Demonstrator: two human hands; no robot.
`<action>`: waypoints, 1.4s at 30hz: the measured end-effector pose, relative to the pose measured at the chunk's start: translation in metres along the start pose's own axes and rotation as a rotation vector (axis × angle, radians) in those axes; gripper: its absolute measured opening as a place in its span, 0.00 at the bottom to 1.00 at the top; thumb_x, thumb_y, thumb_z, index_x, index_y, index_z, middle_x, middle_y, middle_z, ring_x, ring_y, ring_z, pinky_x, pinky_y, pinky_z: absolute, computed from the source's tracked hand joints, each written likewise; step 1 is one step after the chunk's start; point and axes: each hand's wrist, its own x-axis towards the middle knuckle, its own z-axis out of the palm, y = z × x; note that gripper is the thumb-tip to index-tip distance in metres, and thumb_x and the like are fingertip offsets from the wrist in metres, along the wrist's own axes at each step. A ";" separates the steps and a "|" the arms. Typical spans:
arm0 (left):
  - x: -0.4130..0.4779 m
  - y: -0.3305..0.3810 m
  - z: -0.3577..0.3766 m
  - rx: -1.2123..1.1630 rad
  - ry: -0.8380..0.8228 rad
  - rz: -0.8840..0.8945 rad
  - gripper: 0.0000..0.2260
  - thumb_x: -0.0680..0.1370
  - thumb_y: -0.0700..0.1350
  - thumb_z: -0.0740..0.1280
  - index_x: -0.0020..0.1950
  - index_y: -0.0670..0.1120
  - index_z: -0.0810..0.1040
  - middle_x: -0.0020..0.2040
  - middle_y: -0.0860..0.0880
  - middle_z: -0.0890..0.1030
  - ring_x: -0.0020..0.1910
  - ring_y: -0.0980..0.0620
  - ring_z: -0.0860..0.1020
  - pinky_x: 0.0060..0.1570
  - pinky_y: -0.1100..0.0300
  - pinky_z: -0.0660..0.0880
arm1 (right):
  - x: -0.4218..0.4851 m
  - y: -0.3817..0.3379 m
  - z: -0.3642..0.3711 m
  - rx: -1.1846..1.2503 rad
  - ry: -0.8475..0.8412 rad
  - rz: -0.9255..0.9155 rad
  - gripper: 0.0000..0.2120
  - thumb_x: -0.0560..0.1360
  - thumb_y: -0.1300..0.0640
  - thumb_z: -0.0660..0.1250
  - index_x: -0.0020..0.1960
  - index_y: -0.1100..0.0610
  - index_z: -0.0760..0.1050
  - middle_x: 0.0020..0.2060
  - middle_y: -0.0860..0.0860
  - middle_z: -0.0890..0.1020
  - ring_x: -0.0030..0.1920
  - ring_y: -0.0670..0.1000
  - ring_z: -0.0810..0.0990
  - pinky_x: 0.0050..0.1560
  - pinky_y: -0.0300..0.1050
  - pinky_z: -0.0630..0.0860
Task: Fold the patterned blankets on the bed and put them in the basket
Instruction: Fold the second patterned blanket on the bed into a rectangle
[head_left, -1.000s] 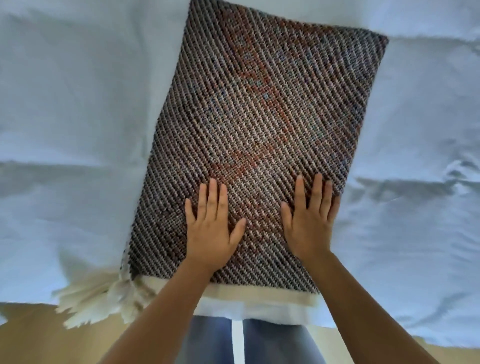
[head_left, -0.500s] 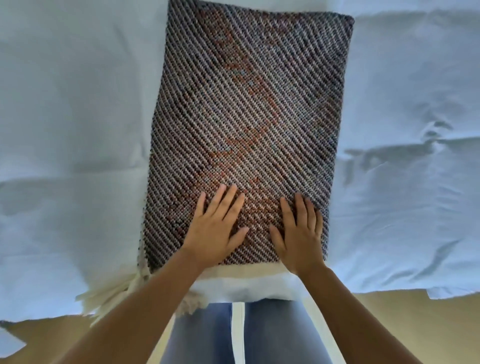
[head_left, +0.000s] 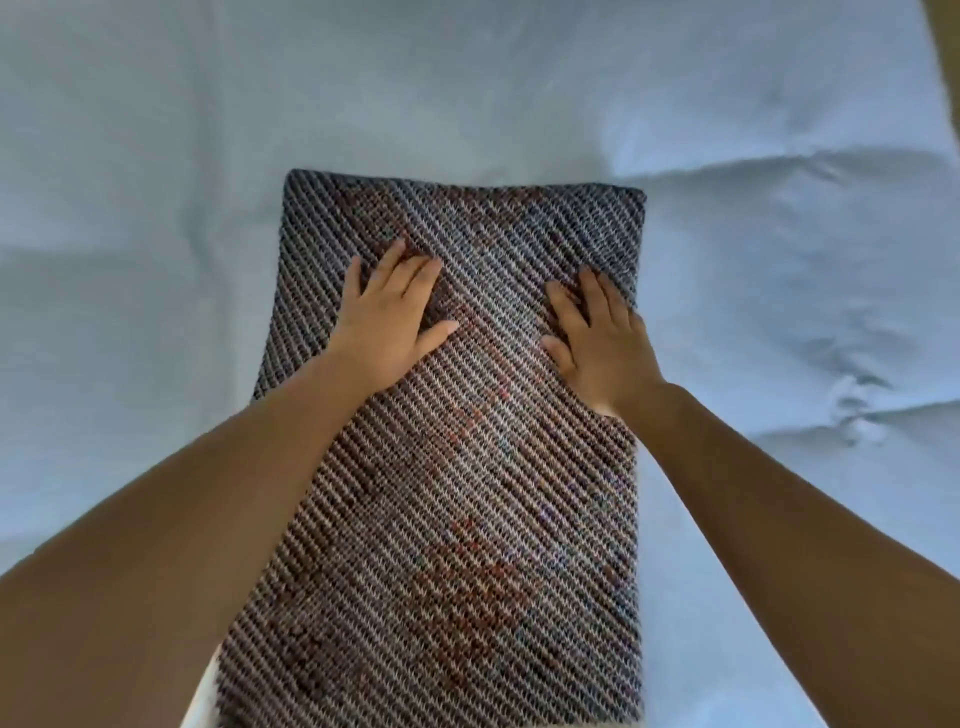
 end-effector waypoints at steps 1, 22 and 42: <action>0.015 -0.008 -0.008 -0.002 0.038 -0.025 0.32 0.77 0.62 0.54 0.75 0.45 0.53 0.75 0.45 0.58 0.75 0.46 0.48 0.71 0.41 0.44 | 0.015 0.006 -0.010 -0.038 0.008 -0.009 0.31 0.79 0.42 0.52 0.76 0.49 0.44 0.76 0.56 0.42 0.75 0.58 0.41 0.72 0.59 0.50; 0.052 -0.071 -0.093 0.211 -0.146 -0.063 0.20 0.66 0.55 0.72 0.44 0.41 0.73 0.36 0.48 0.71 0.40 0.46 0.71 0.45 0.53 0.67 | 0.064 -0.006 -0.099 -0.185 0.076 -0.118 0.12 0.68 0.53 0.68 0.43 0.54 0.65 0.33 0.49 0.71 0.41 0.56 0.74 0.47 0.48 0.65; -0.292 0.012 -0.064 0.071 0.306 0.093 0.22 0.54 0.33 0.78 0.46 0.37 0.77 0.39 0.38 0.79 0.33 0.38 0.78 0.24 0.53 0.74 | -0.251 -0.061 -0.024 -0.149 0.332 -0.190 0.15 0.54 0.67 0.74 0.35 0.59 0.71 0.29 0.57 0.77 0.29 0.60 0.76 0.28 0.44 0.68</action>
